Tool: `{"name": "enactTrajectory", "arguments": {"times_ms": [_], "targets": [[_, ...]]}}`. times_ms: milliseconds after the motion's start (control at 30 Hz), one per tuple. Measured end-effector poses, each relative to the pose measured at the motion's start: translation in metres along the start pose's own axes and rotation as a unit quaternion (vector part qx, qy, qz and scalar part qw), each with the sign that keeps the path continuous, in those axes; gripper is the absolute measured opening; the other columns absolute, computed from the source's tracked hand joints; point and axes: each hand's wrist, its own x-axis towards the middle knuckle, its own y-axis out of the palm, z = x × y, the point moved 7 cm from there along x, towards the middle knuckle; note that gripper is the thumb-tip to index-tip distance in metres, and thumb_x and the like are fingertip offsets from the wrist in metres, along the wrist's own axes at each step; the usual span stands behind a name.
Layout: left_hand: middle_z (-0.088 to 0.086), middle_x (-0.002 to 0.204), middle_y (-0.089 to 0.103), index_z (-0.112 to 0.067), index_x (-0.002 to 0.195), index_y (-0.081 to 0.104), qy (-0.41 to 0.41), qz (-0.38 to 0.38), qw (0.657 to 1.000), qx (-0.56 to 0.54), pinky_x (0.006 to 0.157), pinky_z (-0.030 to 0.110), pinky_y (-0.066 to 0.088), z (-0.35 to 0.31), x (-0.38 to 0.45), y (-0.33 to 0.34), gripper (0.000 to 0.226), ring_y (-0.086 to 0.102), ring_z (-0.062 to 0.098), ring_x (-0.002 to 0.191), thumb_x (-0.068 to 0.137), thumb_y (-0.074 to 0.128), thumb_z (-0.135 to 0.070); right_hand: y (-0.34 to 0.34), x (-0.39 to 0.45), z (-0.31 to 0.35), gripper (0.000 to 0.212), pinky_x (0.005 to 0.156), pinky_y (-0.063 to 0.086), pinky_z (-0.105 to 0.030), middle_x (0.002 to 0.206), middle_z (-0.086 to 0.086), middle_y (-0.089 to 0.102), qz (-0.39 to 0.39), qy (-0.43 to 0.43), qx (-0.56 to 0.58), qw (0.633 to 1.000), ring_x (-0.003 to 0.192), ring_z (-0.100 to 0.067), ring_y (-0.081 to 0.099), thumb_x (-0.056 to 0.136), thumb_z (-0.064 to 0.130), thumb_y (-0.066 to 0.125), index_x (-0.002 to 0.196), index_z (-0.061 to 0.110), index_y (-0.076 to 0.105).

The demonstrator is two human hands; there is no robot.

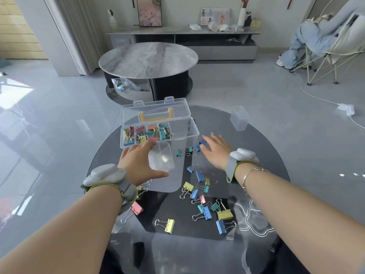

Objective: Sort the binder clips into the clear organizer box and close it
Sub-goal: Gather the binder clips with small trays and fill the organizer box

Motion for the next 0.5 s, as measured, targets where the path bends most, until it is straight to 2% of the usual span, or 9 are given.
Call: {"name": "enactTrajectory", "arguments": {"times_ms": [167,367,500], "targets": [[-0.016,0.126,0.054,-0.040,0.131,0.032,-0.004,-0.010,1.000,0.024,0.103,0.044,0.024,-0.003,0.015,0.005,0.090,0.030,0.020,0.124,0.057,0.071,-0.071,0.007,0.037,0.001,0.053,0.119,0.006,-0.048,0.162,0.003,0.001,0.005,0.027,0.000,1.000,0.149,-0.027,-0.004,0.101,0.044,0.025,0.152,0.032,0.015],[-0.017,0.125,0.055,-0.041,0.128,0.032,-0.010,-0.030,0.999,0.032,0.094,0.039,0.017,-0.008,0.020,0.014,0.086,0.026,0.020,0.120,0.058,0.071,-0.071,0.025,0.042,0.007,0.049,0.118,0.008,-0.052,0.162,0.001,0.005,0.018,0.020,-0.019,0.999,0.148,-0.031,-0.006,0.101,0.039,0.026,0.149,0.027,0.024],[-0.016,0.125,0.056,-0.041,0.127,0.032,-0.011,-0.040,0.998,0.043,0.088,0.037,0.012,-0.012,0.022,0.017,0.085,0.027,0.021,0.118,0.058,0.070,-0.071,0.032,0.029,0.013,0.054,0.119,0.008,-0.052,0.162,-0.001,0.004,0.005,0.014,-0.026,1.000,0.149,-0.030,-0.006,0.101,0.041,0.027,0.151,0.024,0.018]]}}
